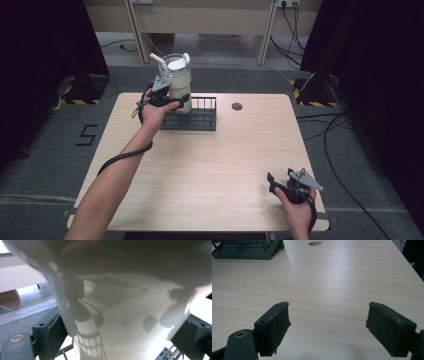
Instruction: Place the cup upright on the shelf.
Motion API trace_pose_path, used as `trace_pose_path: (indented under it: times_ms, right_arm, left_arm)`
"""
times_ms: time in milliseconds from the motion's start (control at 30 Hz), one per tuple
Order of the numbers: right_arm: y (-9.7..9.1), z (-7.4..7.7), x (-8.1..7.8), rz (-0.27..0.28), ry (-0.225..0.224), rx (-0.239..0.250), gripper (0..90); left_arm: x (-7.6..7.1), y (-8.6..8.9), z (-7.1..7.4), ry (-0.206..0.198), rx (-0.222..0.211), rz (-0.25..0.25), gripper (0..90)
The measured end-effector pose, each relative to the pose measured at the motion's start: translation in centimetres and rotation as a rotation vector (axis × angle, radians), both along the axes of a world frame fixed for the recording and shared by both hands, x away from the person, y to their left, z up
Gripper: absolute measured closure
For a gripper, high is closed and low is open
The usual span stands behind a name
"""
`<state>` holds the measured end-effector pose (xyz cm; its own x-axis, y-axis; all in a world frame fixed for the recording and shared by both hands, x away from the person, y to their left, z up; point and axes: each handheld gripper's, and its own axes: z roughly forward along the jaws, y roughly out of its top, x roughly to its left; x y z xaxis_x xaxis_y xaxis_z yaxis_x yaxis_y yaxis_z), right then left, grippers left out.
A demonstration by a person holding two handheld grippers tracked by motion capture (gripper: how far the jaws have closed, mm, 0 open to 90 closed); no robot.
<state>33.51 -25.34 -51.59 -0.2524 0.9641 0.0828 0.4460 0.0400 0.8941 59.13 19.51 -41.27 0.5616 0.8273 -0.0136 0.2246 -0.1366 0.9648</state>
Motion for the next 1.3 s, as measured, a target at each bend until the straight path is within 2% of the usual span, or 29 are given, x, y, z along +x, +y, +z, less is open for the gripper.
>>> trace_pose_path:
  times_ms: [533, 1033, 1300]
  right_arm:
    - [0.1, 0.0, -0.1, -0.003, 0.009, 0.005, 18.5]
    - [0.0, 0.0, 0.0, 0.002, 0.006, -0.002, 18.5]
    - [0.1, 0.0, 0.0, 0.006, 0.001, -0.017, 18.5]
  left_arm:
    - [0.5, 0.2, -2.4, 0.048, -0.003, 0.029, 10.7]
    - [0.8, 0.0, -3.3, 0.061, -0.001, 0.034, 10.6]
    - [0.7, 0.3, -3.6, 0.060, -0.026, 0.032, 10.4]
